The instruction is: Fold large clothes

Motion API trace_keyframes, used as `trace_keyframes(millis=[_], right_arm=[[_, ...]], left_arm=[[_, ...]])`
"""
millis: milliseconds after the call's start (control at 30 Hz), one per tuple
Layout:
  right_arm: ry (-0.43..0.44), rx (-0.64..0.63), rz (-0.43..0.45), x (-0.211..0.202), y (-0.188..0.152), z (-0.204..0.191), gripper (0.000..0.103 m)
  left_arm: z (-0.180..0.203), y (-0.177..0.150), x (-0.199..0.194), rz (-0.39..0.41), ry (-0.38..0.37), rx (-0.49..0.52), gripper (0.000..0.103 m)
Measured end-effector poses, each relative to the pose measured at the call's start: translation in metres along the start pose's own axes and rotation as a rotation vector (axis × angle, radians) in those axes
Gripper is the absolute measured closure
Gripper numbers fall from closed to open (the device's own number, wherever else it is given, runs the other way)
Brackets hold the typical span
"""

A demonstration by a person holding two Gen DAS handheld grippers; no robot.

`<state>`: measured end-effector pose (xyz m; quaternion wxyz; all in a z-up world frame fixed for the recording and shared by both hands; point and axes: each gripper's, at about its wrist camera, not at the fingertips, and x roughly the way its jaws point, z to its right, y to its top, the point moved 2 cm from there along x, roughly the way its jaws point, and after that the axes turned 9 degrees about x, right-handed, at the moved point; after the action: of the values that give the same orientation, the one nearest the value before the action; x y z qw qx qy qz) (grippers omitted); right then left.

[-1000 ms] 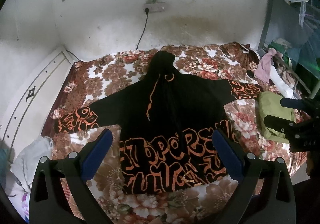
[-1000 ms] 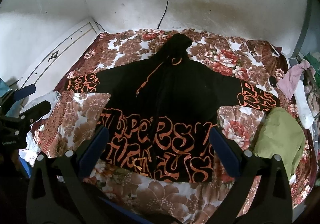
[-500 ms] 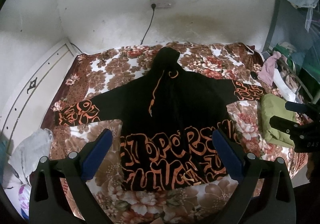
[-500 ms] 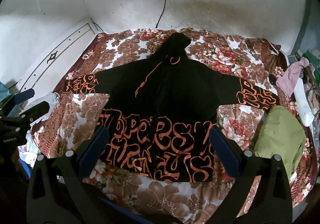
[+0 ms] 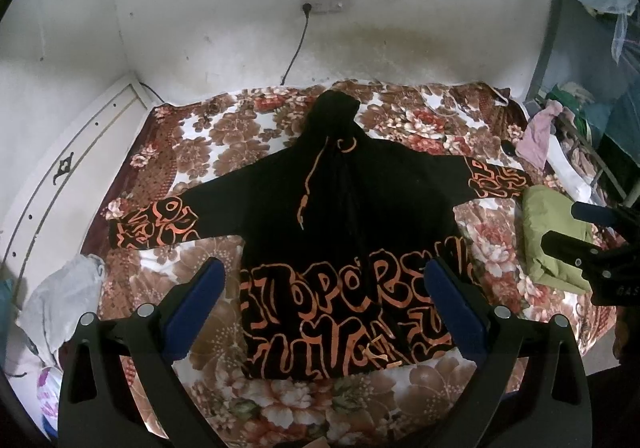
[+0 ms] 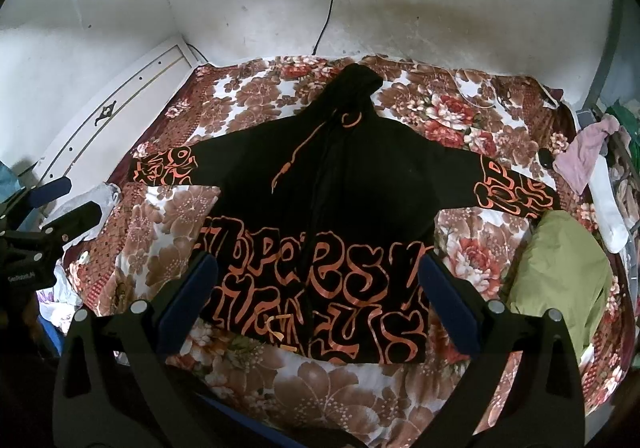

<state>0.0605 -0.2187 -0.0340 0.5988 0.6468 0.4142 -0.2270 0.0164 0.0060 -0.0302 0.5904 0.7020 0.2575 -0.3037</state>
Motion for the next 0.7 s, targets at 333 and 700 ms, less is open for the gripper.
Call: trace_keyframes(millis=[333,700], right_arm=[[-0.002,-0.002,-0.002,-0.001,0.003,0.001,0.004],[0.049,-0.075,-0.006,-0.006,0.035,0.030,0.005]], left_arm=[[0.002,-0.005,-0.001,-0.012,0.018,-0.029,0.005],[0.029,0.011,-0.003,-0.047,0.075,-0.130,0.005]])
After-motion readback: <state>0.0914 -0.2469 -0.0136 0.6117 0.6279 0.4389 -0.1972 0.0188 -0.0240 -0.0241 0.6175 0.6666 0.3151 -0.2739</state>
